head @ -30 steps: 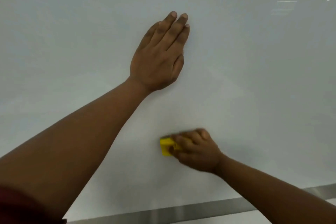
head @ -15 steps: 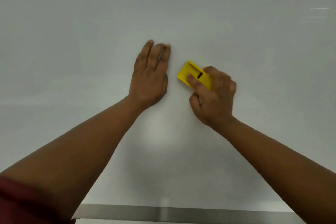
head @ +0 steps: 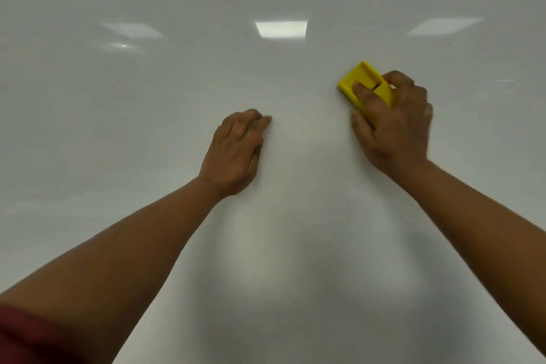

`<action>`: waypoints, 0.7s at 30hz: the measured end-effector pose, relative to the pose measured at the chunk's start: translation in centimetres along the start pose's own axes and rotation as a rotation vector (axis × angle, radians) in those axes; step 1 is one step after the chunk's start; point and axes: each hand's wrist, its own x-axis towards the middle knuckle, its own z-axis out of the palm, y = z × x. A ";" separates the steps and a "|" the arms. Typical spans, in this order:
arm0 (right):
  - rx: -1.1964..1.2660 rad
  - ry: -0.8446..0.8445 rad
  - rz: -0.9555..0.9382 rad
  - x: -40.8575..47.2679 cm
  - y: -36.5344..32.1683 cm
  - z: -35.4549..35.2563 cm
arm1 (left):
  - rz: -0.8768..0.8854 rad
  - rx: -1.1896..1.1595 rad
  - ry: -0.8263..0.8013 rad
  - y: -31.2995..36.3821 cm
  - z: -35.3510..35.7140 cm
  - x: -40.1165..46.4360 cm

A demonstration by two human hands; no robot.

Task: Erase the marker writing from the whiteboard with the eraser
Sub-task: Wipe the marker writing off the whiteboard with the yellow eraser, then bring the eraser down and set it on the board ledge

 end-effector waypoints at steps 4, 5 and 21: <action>0.017 -0.045 -0.174 -4.3 -7.1 3.1 | -0.022 -0.058 0.004 -0.8 -0.5 0.8; 0.016 -0.083 -0.273 -5.9 -8.5 3.6 | -0.035 -0.033 0.011 -1.1 -0.6 0.6; 0.005 0.166 0.429 9.7 -6.3 1.6 | -0.256 -0.147 -0.121 -6.5 -5.5 4.1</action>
